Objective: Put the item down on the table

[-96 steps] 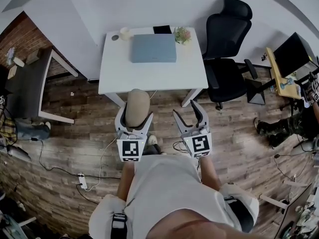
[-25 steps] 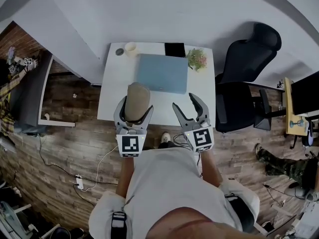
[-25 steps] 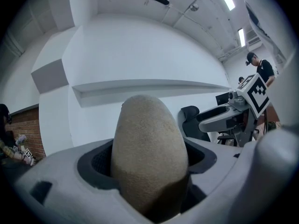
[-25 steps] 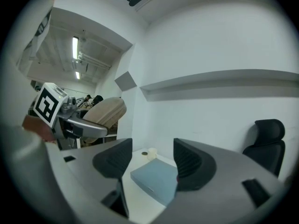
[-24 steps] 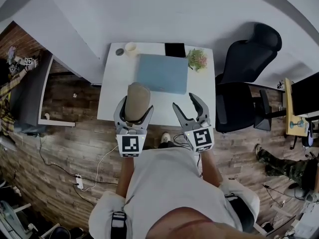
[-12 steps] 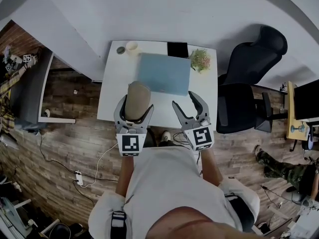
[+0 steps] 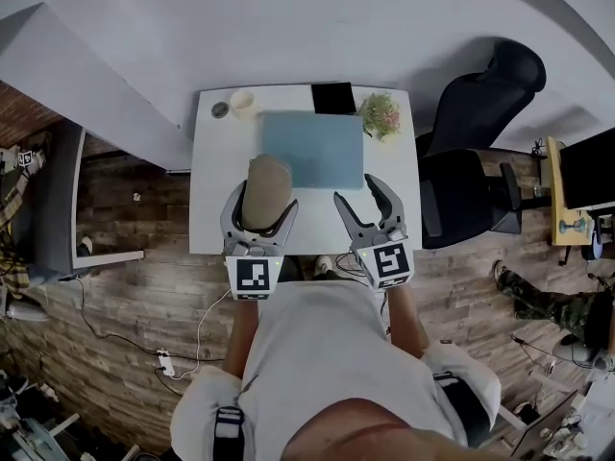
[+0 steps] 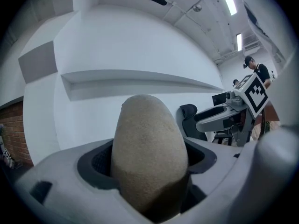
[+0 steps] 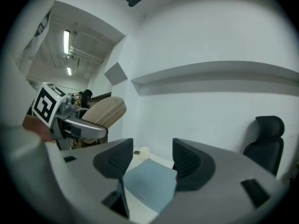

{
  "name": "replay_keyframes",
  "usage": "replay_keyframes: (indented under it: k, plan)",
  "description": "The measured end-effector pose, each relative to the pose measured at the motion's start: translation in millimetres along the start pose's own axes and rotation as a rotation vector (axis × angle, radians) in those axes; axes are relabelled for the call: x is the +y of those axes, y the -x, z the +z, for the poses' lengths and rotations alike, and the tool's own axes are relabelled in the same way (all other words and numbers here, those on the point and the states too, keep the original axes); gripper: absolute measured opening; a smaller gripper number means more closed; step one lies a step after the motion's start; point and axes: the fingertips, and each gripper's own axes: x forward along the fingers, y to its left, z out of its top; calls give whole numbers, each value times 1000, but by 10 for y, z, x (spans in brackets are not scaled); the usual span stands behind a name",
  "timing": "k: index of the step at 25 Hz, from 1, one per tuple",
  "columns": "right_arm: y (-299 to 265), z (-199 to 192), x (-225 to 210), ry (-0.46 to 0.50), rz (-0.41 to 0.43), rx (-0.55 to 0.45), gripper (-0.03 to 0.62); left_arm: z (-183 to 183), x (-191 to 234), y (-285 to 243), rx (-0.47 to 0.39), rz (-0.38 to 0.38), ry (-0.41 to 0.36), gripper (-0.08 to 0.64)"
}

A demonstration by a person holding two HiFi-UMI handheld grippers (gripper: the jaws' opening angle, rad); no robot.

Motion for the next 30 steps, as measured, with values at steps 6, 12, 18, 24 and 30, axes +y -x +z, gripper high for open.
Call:
replay_keyframes:
  k: [6,12,18,24,30]
  plan:
    - [-286,33,19,0,-67,9,268,-119,293,-204,-13,-76,-32,405]
    - [-465,-11,51,1,-125,68,267,-272,441,-388,-6,-162,-20,405]
    - [-584,-190,97,3,-184,114,258,-490,500,-490,4,-270,-5,405]
    - [-619,-383,165,-14,-216,172,258,-711,492,-568,34,-354,7,405]
    - [-623,-689,185,-31,-225,233,256,-1057,363,-562,102,-415,14,405]
